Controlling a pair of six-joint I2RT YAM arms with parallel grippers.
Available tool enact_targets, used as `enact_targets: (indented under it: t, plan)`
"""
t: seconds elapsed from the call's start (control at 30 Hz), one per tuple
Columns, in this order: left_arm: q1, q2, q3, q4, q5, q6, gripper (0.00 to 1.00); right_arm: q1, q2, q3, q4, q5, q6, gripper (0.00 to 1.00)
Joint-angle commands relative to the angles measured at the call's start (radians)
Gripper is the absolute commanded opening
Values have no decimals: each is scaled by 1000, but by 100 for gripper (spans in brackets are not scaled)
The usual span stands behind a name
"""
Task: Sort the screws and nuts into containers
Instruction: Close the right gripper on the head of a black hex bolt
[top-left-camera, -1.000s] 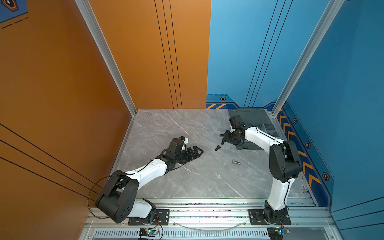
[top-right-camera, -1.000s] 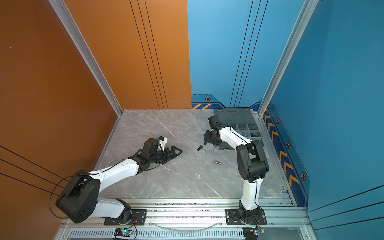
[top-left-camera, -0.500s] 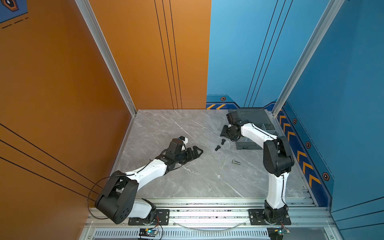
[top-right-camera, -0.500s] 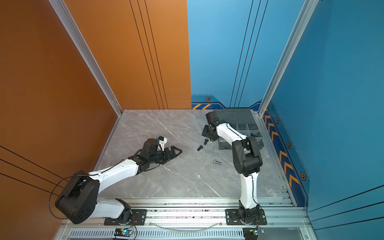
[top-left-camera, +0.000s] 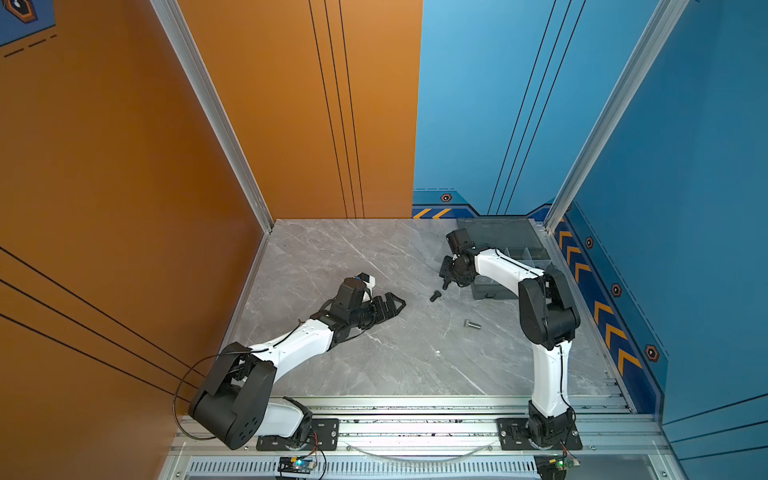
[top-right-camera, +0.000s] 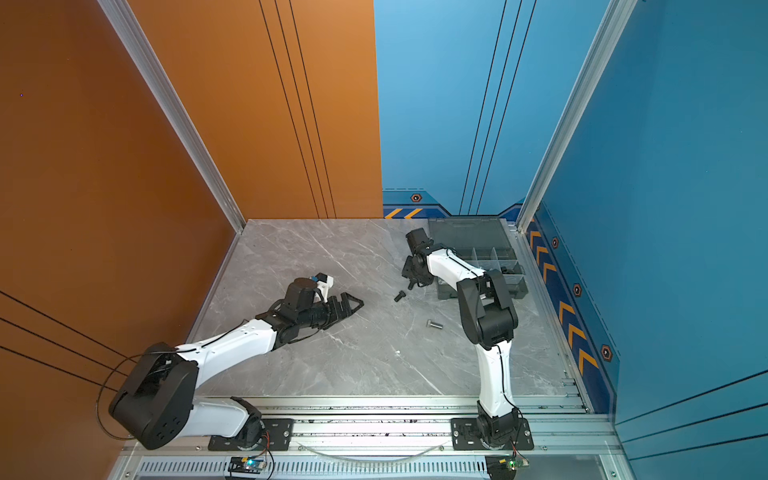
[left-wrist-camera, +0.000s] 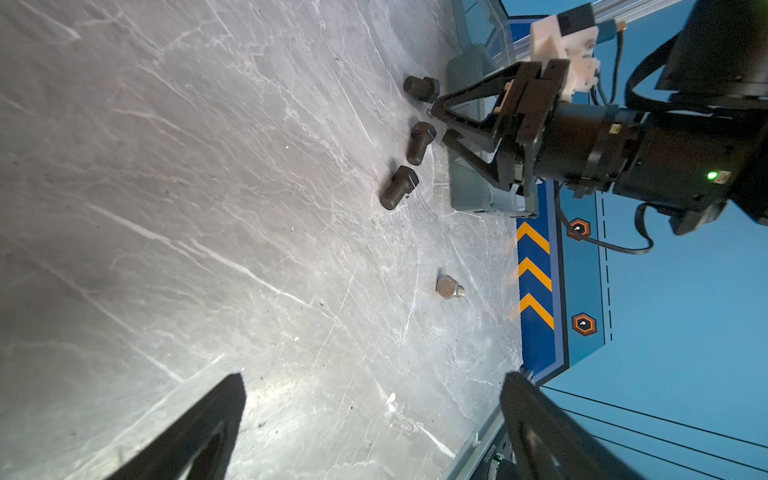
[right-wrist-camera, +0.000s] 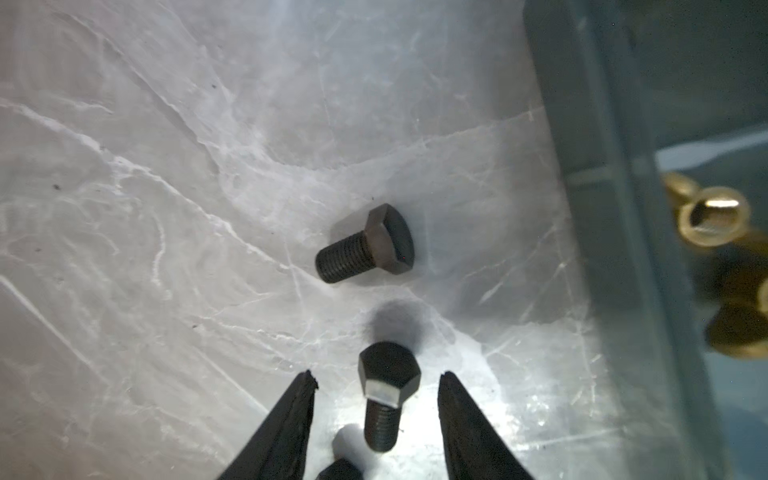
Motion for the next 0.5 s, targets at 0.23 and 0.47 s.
enact_targets:
  t: [0.23,0.47]
  plan:
    - [5,-15,-21,-6,-7,1,98,7,52,27,-37,37,-5,51]
    - [9,-12,-21,-4,-5,1,98,9,82,46,-40,37,-10,47]
